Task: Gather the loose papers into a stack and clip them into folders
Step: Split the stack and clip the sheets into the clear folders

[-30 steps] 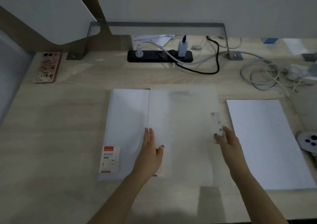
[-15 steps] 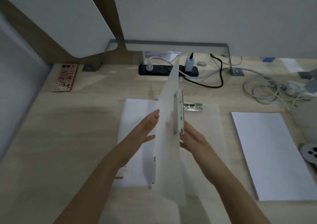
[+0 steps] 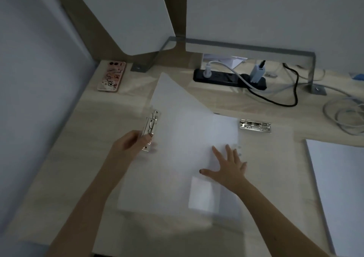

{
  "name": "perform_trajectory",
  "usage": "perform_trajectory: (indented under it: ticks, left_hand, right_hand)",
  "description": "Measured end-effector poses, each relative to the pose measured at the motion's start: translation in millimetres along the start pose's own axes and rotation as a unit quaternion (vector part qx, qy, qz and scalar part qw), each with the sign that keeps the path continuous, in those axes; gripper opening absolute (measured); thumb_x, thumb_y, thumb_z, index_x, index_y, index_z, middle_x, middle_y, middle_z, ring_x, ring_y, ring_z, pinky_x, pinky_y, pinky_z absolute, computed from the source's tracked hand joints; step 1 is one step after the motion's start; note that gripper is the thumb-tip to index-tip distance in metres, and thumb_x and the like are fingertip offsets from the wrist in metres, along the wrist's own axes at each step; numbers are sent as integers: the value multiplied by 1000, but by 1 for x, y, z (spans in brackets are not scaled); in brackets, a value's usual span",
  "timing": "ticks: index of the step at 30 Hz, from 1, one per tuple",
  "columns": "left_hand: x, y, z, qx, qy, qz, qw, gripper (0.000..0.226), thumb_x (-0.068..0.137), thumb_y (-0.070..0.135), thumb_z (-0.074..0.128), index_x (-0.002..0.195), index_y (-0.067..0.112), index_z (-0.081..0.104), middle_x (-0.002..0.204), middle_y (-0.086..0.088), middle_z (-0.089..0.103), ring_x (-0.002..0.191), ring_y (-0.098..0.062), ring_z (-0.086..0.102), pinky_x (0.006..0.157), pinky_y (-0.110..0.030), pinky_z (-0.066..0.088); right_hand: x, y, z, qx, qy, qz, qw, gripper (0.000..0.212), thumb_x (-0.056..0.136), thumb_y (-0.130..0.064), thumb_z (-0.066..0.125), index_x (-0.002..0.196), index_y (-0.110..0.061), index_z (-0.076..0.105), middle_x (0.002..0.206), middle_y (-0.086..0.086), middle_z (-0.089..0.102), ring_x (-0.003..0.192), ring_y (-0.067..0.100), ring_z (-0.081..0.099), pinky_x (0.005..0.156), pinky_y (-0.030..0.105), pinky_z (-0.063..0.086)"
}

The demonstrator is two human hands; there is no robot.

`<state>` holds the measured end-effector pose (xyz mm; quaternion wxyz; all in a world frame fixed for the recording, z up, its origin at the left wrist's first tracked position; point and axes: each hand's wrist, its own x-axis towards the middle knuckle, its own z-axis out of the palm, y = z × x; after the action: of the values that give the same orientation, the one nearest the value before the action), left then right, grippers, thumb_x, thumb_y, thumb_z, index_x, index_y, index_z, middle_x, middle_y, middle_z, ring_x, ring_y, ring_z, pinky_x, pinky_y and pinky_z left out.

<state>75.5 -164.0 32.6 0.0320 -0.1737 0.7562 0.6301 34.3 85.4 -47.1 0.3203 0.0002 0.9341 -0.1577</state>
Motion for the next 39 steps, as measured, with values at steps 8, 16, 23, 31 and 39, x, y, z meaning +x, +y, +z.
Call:
perform_trajectory:
  ticks: [8, 16, 23, 31, 39]
  left_hand:
    - [16, -93, -36, -69, 9, -218, 973, 21, 96, 16, 44, 95, 10, 64, 74, -1, 75, 62, -7, 70, 54, -20, 56]
    - [15, -105, -29, -61, 42, -190, 979, 23, 94, 9, 46, 83, 12, 67, 60, 12, 71, 59, 6, 65, 57, -9, 46]
    - [17, -108, -32, -63, 49, -193, 978, 20, 91, 8, 51, 81, 11, 68, 66, 13, 72, 58, 8, 63, 54, -3, 44]
    - [16, -108, -38, -88, 2, -195, 977, 20, 93, 16, 51, 94, 10, 69, 74, 12, 73, 71, 5, 65, 60, -4, 46]
    - [23, -105, -40, -31, 19, -141, 989, 17, 92, 8, 52, 88, 13, 67, 60, 20, 69, 64, 10, 60, 63, -5, 43]
  right_hand:
    - [3, 8, 9, -144, -6, -12, 990, 105, 73, -71, 52, 147, -34, -13, 154, 8, -28, 143, 32, -20, 109, 63, 9]
    - [1, 10, 8, -185, -3, -24, 982, 103, 75, -74, 46, 146, -32, -16, 154, 9, -27, 144, 34, -16, 110, 60, 15]
    - [2, 9, 9, -210, -6, -20, 977, 103, 75, -76, 43, 145, -32, -18, 155, 9, -26, 144, 34, -14, 110, 58, 19]
    - [2, 11, 10, -225, -6, -24, 974, 102, 74, -78, 39, 145, -33, -19, 154, 9, -26, 144, 34, -14, 110, 57, 21]
    - [1, 11, 10, -236, 3, -26, 971, 102, 74, -78, 38, 145, -32, -17, 155, 10, -24, 145, 33, -12, 109, 55, 23]
